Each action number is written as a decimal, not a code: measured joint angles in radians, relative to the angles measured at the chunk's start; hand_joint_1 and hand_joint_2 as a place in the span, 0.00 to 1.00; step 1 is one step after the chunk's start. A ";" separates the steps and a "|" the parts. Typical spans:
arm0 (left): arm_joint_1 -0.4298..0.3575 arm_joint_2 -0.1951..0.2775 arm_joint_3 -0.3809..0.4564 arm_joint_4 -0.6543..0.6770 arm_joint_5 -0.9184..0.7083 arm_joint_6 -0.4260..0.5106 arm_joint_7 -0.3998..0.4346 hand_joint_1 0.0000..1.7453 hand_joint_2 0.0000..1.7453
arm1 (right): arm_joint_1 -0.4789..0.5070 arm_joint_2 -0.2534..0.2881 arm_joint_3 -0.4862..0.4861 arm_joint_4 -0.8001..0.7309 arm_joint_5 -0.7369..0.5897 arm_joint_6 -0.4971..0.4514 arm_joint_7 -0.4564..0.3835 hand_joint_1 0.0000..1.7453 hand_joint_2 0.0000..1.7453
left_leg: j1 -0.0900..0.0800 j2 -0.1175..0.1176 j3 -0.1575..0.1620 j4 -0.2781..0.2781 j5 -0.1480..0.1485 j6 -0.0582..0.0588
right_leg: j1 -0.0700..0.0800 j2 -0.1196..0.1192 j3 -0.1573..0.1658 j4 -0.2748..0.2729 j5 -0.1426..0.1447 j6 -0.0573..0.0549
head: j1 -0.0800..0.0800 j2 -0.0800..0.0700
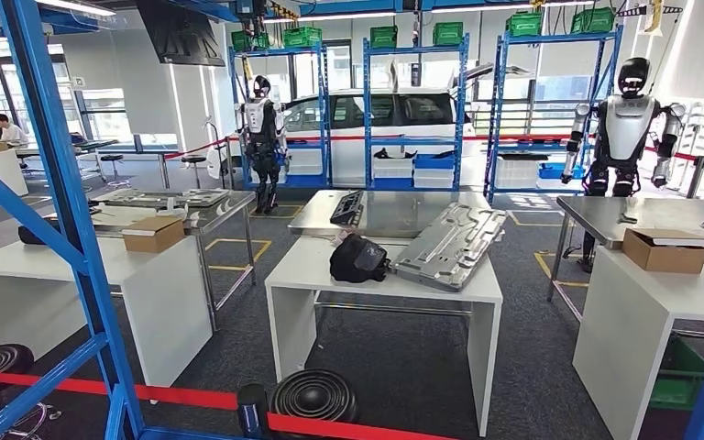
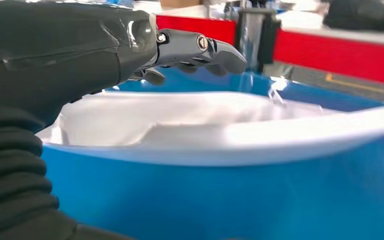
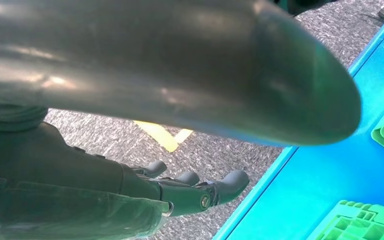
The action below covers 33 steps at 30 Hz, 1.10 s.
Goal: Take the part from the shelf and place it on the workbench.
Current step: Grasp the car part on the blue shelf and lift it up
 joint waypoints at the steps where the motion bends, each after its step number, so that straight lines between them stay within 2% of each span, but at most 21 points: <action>1: -0.009 0.002 -0.006 0.013 -0.003 -0.001 0.003 0.00 1.00 | -0.001 0.001 0.001 0.000 0.000 0.000 0.000 0.00 0.00 | -0.001 -0.001 0.036 -0.071 0.026 0.005 | 0.001 0.000 0.001 0.000 0.000 0.001 | 0.000 0.000; 3: -0.027 0.005 -0.016 0.038 -0.009 -0.002 0.009 0.00 1.00 | -0.004 0.002 0.004 0.000 -0.001 0.001 0.001 0.00 0.00 | -0.007 -0.002 0.077 -0.157 0.048 0.014 | 0.004 0.000 -0.003 0.001 0.002 0.006 | 0.001 0.000; 5: -0.037 0.009 -0.024 0.058 -0.012 -0.002 0.014 0.00 1.00 | -0.006 0.003 0.005 0.000 -0.001 0.001 0.002 0.00 0.00 | -0.014 -0.001 0.079 -0.171 0.047 0.021 | 0.005 0.000 -0.006 -0.001 0.006 0.016 | 0.000 0.000; 7: -0.041 0.012 -0.029 0.069 -0.019 -0.002 0.022 0.00 1.00 | -0.006 0.003 0.006 0.000 -0.002 0.001 0.002 0.00 0.00 | -0.011 0.001 0.087 -0.185 0.057 0.034 | 0.003 0.000 -0.014 0.010 -0.001 0.024 | 0.000 0.000; 9: -0.050 0.013 -0.034 0.080 -0.031 -0.002 0.035 0.00 1.00 | -0.006 0.003 0.008 0.000 -0.004 0.002 0.003 0.00 0.00 | -0.006 0.002 0.094 -0.197 0.067 0.046 | 0.003 -0.001 -0.053 0.090 -0.041 0.021 | 0.003 0.000; 11: -0.056 0.014 -0.037 0.093 -0.043 -0.001 0.047 0.00 1.00 | -0.005 0.002 0.010 0.000 -0.007 0.002 0.005 0.00 0.00 | -0.009 0.002 0.091 -0.197 0.069 0.050 | 0.003 -0.001 -0.120 0.232 -0.098 0.016 | 0.006 0.000; 12: -0.058 0.014 -0.038 0.098 -0.047 0.000 0.051 0.00 1.00 | -0.003 0.002 0.011 0.000 -0.008 0.002 0.006 0.00 0.00 | -0.010 0.002 0.090 -0.197 0.069 0.050 | 0.003 -0.001 -0.144 0.282 -0.113 0.019 | 0.007 0.000; 13: -0.061 0.014 -0.038 0.103 -0.052 0.002 0.056 0.00 1.00 | -0.002 0.001 0.012 0.000 -0.009 0.002 0.007 0.00 0.00 | -0.011 0.001 0.091 -0.196 0.069 0.050 | 0.002 -0.001 -0.150 0.295 -0.112 0.025 | 0.007 0.000; 14: -0.065 0.014 -0.039 0.107 -0.058 0.003 0.059 0.00 1.00 | -0.001 0.001 0.012 0.000 -0.010 0.002 0.007 0.00 0.00 | -0.011 0.000 0.093 -0.196 0.068 0.049 | 0.000 -0.002 -0.133 0.263 -0.094 0.033 | 0.008 0.000; 16: -0.071 0.014 -0.039 0.111 -0.065 0.005 0.064 0.00 1.00 | -0.002 -0.001 0.013 0.000 -0.011 0.001 0.008 0.00 0.00 | -0.011 -0.002 0.095 -0.191 0.064 0.043 | -0.003 -0.004 -0.058 0.116 -0.041 0.047 | 0.010 0.000; 18: -0.076 0.017 -0.038 0.112 -0.069 0.007 0.066 0.00 1.00 | -0.003 -0.002 0.014 0.000 -0.014 0.000 0.008 0.00 0.00 | -0.016 -0.003 0.093 -0.182 0.057 0.033 | -0.003 -0.005 -0.004 0.015 -0.011 0.041 | 0.010 0.000; 19: -0.078 0.020 -0.038 0.112 -0.070 0.009 0.067 0.00 1.00 | -0.003 -0.002 0.015 0.000 -0.015 -0.001 0.008 0.00 0.00 | -0.017 -0.003 0.091 -0.179 0.055 0.028 | -0.001 -0.004 0.003 0.001 -0.008 0.032 | 0.009 0.000; 20: -0.079 0.022 -0.037 0.113 -0.071 0.009 0.068 0.09 1.00 | -0.003 -0.002 0.015 0.000 -0.015 -0.001 0.008 0.00 0.00 | -0.017 -0.003 0.090 -0.178 0.054 0.024 | 0.001 -0.003 0.004 0.001 -0.006 0.023 | 0.008 0.000; 22: -0.081 0.026 -0.036 0.113 -0.073 0.007 0.069 0.58 1.00 | -0.003 -0.001 0.018 0.000 -0.016 -0.001 0.008 0.00 0.00 | -0.014 -0.002 0.085 -0.168 0.046 0.015 | -0.001 -0.003 0.004 0.000 -0.003 0.010 | 0.007 0.000; 23: -0.082 0.027 -0.035 0.114 -0.073 0.004 0.069 0.83 1.00 | -0.003 -0.001 0.019 0.000 -0.016 -0.001 0.008 0.00 0.00 | -0.011 -0.002 0.074 -0.144 0.029 0.010 | -0.003 -0.003 0.004 0.000 -0.002 0.005 | 0.006 0.000; 24: -0.082 0.029 -0.035 0.116 -0.072 0.000 0.069 1.00 1.00 | -0.003 0.000 0.021 0.000 -0.016 -0.001 0.008 0.00 0.00 | -0.009 -0.002 0.053 -0.097 0.001 0.004 | -0.005 -0.003 0.004 -0.001 -0.001 0.002 | 0.004 0.000; 26: -0.080 0.032 -0.035 0.123 -0.069 -0.009 0.068 1.00 1.00 | -0.002 -0.001 0.022 0.000 -0.016 -0.001 0.008 0.00 0.00 | -0.005 -0.002 -0.011 0.041 -0.065 -0.004 | -0.002 -0.003 0.002 -0.001 -0.001 -0.002 | 0.002 0.000; 28: -0.075 0.034 -0.035 0.128 -0.066 -0.015 0.066 1.00 1.00 | 0.000 -0.001 0.023 0.000 -0.016 -0.001 0.008 0.00 0.00 | -0.003 -0.002 -0.053 0.124 -0.086 -0.005 | 0.000 -0.003 0.000 -0.001 -0.001 -0.002 | 0.001 0.000; 29: -0.073 0.035 -0.035 0.130 -0.066 -0.016 0.066 1.00 1.00 | 0.001 -0.001 0.024 0.000 -0.016 -0.001 0.008 0.00 0.00 | -0.002 -0.002 -0.045 0.108 -0.067 -0.003 | 0.002 -0.003 0.001 0.000 -0.001 -0.002 | 0.001 0.000; 31: -0.072 0.037 -0.035 0.132 -0.067 -0.018 0.065 1.00 1.00 | 0.001 0.000 0.025 0.000 -0.016 -0.001 0.008 0.00 0.00 | -0.006 -0.002 0.020 -0.026 0.001 0.011 | 0.005 -0.001 0.003 -0.001 -0.001 -0.002 | 0.001 0.000; 33: -0.074 0.040 -0.033 0.132 -0.067 -0.017 0.065 1.00 1.00 | 0.000 0.003 0.027 -0.001 -0.016 -0.002 0.008 0.00 0.00 | -0.014 0.001 0.078 -0.145 0.041 0.028 | 0.009 -0.001 0.003 0.000 0.000 0.001 | 0.000 0.000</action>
